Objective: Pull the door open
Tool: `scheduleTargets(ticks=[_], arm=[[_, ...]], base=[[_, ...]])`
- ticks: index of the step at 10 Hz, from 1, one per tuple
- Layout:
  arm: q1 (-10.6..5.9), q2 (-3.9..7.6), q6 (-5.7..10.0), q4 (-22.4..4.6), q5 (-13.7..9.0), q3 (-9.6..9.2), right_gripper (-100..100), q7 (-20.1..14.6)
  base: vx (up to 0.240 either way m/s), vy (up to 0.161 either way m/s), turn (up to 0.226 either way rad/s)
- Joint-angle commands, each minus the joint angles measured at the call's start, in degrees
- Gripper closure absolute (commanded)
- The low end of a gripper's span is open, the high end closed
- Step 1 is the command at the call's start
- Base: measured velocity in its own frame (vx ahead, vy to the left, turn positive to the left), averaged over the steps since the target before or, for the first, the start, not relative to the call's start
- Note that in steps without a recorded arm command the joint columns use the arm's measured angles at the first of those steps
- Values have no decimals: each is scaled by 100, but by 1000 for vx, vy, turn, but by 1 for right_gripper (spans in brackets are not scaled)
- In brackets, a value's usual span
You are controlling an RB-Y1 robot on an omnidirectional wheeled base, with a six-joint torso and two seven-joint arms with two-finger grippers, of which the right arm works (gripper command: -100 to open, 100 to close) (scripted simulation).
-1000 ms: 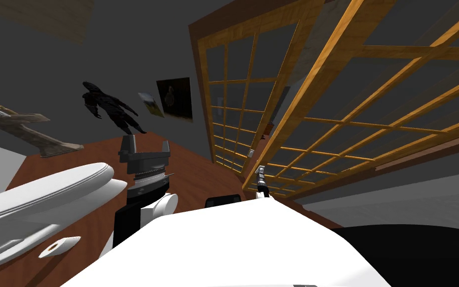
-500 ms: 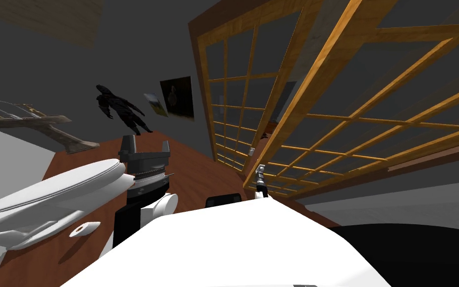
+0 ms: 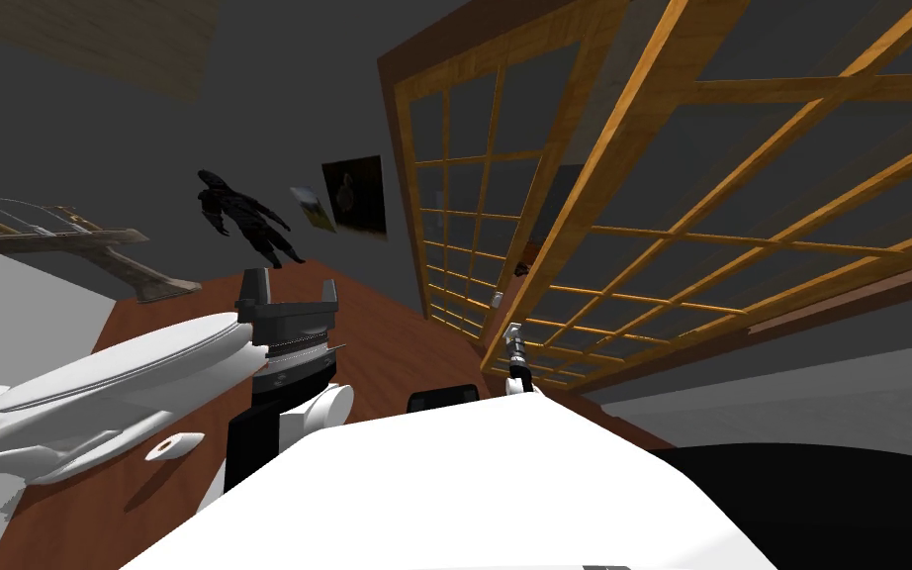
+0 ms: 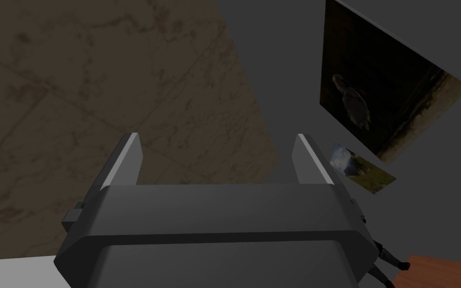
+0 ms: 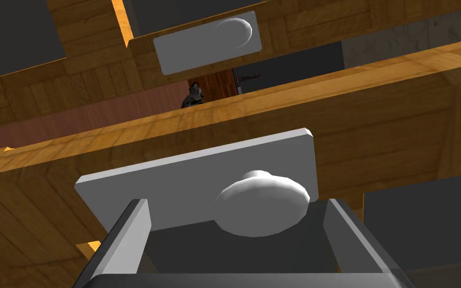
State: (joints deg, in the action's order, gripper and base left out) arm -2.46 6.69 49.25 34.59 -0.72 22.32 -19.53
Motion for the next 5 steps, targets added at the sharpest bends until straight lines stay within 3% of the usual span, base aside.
scheduleTargets(ticks=[1, 5], arm=[[8, -9, -22, 39, -45, -13, -100, -176], [-83, -25, -6, -13, -283, -104, -100, -834]], base=[[-81, -33, 26], [-56, -20, 49]])
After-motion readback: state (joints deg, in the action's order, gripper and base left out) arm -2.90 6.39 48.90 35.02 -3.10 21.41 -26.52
